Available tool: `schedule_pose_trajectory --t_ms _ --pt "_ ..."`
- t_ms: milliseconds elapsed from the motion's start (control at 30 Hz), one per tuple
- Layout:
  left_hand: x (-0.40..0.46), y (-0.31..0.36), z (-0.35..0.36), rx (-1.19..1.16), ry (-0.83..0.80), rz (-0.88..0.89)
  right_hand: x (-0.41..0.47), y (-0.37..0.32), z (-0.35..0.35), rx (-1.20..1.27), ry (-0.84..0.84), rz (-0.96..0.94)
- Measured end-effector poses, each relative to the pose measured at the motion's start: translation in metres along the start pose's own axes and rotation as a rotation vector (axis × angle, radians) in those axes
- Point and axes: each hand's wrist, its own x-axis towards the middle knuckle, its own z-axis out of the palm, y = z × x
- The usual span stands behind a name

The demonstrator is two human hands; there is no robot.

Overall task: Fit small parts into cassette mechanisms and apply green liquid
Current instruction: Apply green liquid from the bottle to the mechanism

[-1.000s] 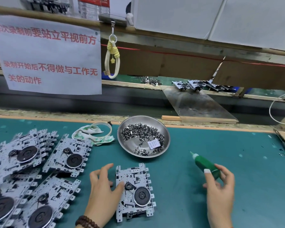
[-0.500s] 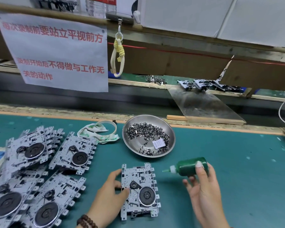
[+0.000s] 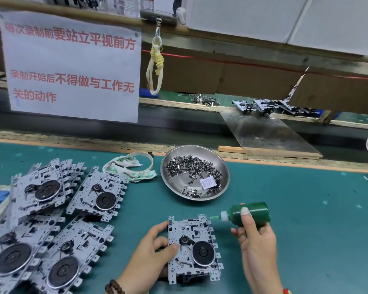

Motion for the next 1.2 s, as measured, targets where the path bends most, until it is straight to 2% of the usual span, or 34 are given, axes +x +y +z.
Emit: schedule_pose_trajectory --t_ms 167,433,567,1200 --pt "0.000 -0.002 -0.001 -0.058 -0.010 0.017 -0.001 0.006 -0.001 -0.136 0.085 -0.165" --pt "0.003 -0.008 -0.003 -0.083 -0.010 0.058 -0.011 0.012 0.006 -0.216 0.058 -0.313" --pt "0.006 -0.011 -0.005 -0.088 -0.017 0.062 -0.012 0.015 0.004 -0.315 0.047 -0.324" --pt "0.008 -0.012 -0.005 -0.138 -0.025 0.046 -0.011 0.026 -0.003 -0.467 0.054 -0.389"
